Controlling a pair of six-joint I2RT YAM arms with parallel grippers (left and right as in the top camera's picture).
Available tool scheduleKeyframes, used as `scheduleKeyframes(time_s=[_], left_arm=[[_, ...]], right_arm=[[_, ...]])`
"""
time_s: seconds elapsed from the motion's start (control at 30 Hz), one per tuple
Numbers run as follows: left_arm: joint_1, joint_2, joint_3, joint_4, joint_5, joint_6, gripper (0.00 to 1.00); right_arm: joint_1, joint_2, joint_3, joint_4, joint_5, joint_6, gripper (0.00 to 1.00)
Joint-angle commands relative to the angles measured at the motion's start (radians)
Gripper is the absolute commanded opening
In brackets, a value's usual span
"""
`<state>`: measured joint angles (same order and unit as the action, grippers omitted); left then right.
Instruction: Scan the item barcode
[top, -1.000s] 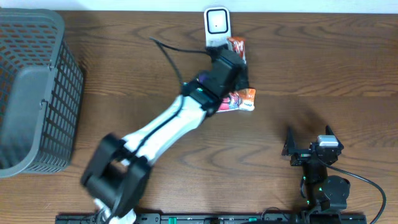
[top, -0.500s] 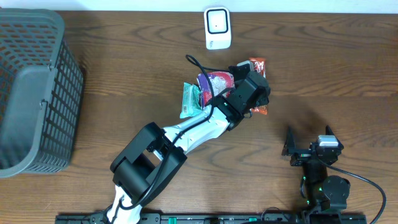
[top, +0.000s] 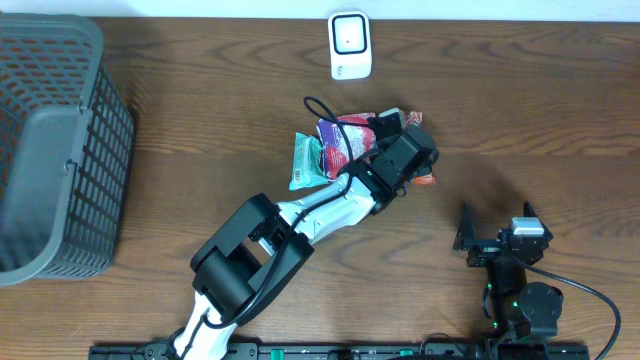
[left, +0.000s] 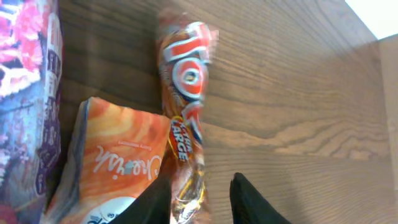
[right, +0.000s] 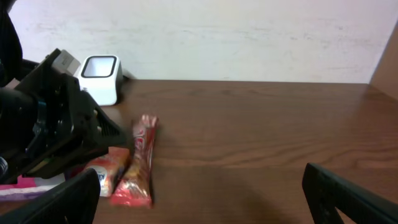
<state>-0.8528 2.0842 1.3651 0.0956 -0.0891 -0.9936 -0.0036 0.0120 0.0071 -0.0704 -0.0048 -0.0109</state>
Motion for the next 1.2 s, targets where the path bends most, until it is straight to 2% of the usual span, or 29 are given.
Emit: scheduleKeyframes(time_s=[0.0, 0.2, 0.3, 0.43, 0.5, 0.53, 0.6, 0.73, 0.87, 0.93, 1.07, 1.13, 1.17], left_arm=[[0.008, -0.035, 0.0, 0.005, -0.024, 0.049, 0.34], [0.025, -0.19, 0.0, -0.015, -0.025, 0.215, 0.5], [0.03, -0.308, 0.0, -0.087, -0.024, 0.262, 0.59], [0.038, -0.472, 0.0, -0.303, -0.031, 0.408, 0.73], [0.045, -0.558, 0.0, -0.464, -0.066, 0.521, 0.96], [0.051, -0.601, 0.0, -0.553, -0.112, 0.562, 0.98], [0.067, -0.668, 0.0, -0.706, -0.228, 0.551, 0.98], [0.155, -0.791, 0.0, -0.963, -0.389, 0.418, 0.98], [0.283, -0.87, 0.0, -1.094, -0.391, 0.348, 0.98], [0.328, -0.891, 0.0, -1.154, -0.391, 0.348, 0.98], [0.372, -0.901, 0.0, -1.275, -0.39, 0.339, 0.98], [0.372, -0.897, -0.003, -1.33, -0.386, 0.308, 0.98], [0.372, -0.895, -0.016, -1.374, -0.385, 0.248, 0.98]], right_arm=[[0.007, -0.006, -0.002, -0.003, -0.001, 0.007, 0.99], [0.007, -0.006, -0.002, -0.003, -0.001, 0.007, 0.99], [0.007, -0.006, -0.002, -0.003, -0.001, 0.006, 0.99], [0.007, -0.006, -0.002, -0.003, -0.001, 0.007, 0.99], [0.007, -0.006, -0.002, -0.003, -0.001, 0.006, 0.99], [0.007, -0.006, -0.002, -0.003, -0.001, 0.007, 0.99], [0.007, -0.006, -0.002, -0.003, -0.001, 0.007, 0.99], [0.007, -0.006, -0.002, -0.003, -0.001, 0.007, 0.99], [0.007, -0.006, -0.002, -0.003, -0.001, 0.006, 0.99], [0.007, -0.006, -0.002, -0.003, -0.001, 0.007, 0.99], [0.007, -0.006, -0.002, -0.003, -0.001, 0.006, 0.99], [0.007, -0.006, -0.002, -0.003, -0.001, 0.007, 0.99], [0.007, -0.006, -0.002, -0.003, -0.001, 0.007, 0.99]])
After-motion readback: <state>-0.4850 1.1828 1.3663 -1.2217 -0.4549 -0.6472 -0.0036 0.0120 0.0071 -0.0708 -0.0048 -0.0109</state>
